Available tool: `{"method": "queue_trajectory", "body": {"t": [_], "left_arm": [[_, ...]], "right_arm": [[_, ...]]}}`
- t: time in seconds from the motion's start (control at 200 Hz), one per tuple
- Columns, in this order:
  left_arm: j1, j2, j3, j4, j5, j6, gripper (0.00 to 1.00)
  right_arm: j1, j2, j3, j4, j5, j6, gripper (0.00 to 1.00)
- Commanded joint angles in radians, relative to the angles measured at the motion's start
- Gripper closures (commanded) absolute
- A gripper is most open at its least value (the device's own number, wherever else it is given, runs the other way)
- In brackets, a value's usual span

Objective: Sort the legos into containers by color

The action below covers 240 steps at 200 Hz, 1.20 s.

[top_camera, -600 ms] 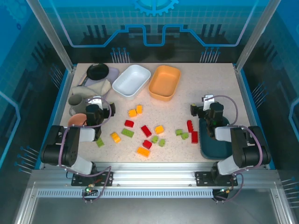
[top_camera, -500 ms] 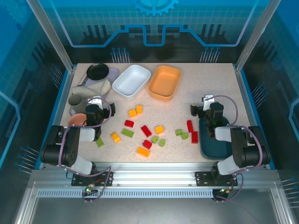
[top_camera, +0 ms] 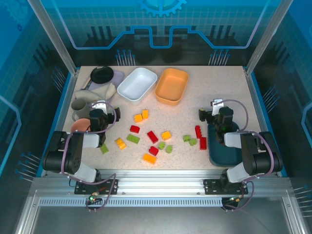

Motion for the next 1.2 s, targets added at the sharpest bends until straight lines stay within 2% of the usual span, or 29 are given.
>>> {"method": "queue_trajectory", "body": {"t": [0.0,0.2,0.26,0.31,0.375,0.455,0.545,0.595,0.625,0.65,0.675,0.705,0.74,0.765,0.78,0.81,0.855,0.96,1.055,1.195], "left_arm": [[0.000,0.001,0.012,0.004,0.013,0.009,0.01],[-0.001,0.002,0.013,0.005,0.012,0.009,0.01],[-0.002,-0.002,0.017,0.007,0.012,0.014,0.01],[-0.023,-0.057,0.070,-0.149,-0.017,0.031,0.01],[-0.057,-0.122,0.201,-0.397,-0.079,0.045,0.01],[-0.085,-0.208,0.268,-0.439,-0.112,0.005,0.01],[-0.151,-0.282,0.357,-0.456,-0.154,0.003,0.01],[-0.191,-0.303,0.427,-0.475,-0.159,-0.008,0.01],[-0.209,-0.309,0.465,-0.486,-0.153,-0.044,0.01],[-0.218,-0.312,0.500,-0.508,-0.161,-0.107,0.01],[-0.219,-0.313,0.552,-0.588,-0.189,-0.249,0.01],[-0.211,-0.313,0.651,-0.865,-0.188,-0.485,0.01],[-0.192,-0.298,0.782,-1.184,-0.164,-0.682,0.01],[-0.188,-0.281,0.853,-1.338,-0.170,-0.773,0.01],[-0.185,-0.269,0.875,-1.372,-0.139,-0.793,0.01],[-0.166,-0.247,0.896,-1.370,0.006,-0.763,0.01],[-0.153,-0.222,0.912,-1.377,0.153,-0.753,0.01],[-0.237,-0.259,0.841,-1.328,0.314,-0.725,0.01],[-0.335,-0.298,0.780,-1.404,0.317,-0.707,0.01],[-0.436,-0.358,0.659,-1.450,0.312,-0.707,0.03]], "right_arm": [[0.009,0.009,0.009,0.024,0.009,0.004,0.00],[0.008,0.007,0.010,0.028,0.007,0.003,0.00],[0.016,-0.052,0.077,-0.125,0.043,0.007,0.00],[0.031,-0.104,0.155,-0.303,0.116,0.017,0.00],[0.056,-0.196,0.200,-0.363,0.190,-0.006,0.00],[0.090,-0.322,0.309,-0.473,0.299,-0.033,0.00],[0.113,-0.401,0.555,-0.744,0.379,0.053,0.00],[0.100,-0.397,0.703,-0.978,0.400,0.216,0.00],[0.078,-0.377,0.802,-1.169,0.370,0.377,0.00],[0.058,-0.355,0.868,-1.337,0.344,0.504,0.00],[0.048,-0.334,0.932,-1.505,0.341,0.633,0.00],[0.024,-0.309,0.966,-1.627,0.300,0.685,0.00],[-0.007,-0.294,0.963,-1.655,0.142,0.623,0.04],[-0.013,-0.286,0.956,-1.665,0.042,0.587,0.21],[-0.011,-0.281,0.957,-1.690,0.013,0.581,0.29],[0.011,-0.275,0.959,-1.751,0.010,0.591,0.40],[0.060,-0.277,0.943,-1.831,0.040,0.603,0.48],[0.152,-0.295,0.847,-1.939,0.037,0.601,0.50],[0.200,-0.297,0.733,-1.968,0.056,0.582,0.51],[0.202,-0.228,0.617,-1.883,-0.015,0.522,0.54]]}}
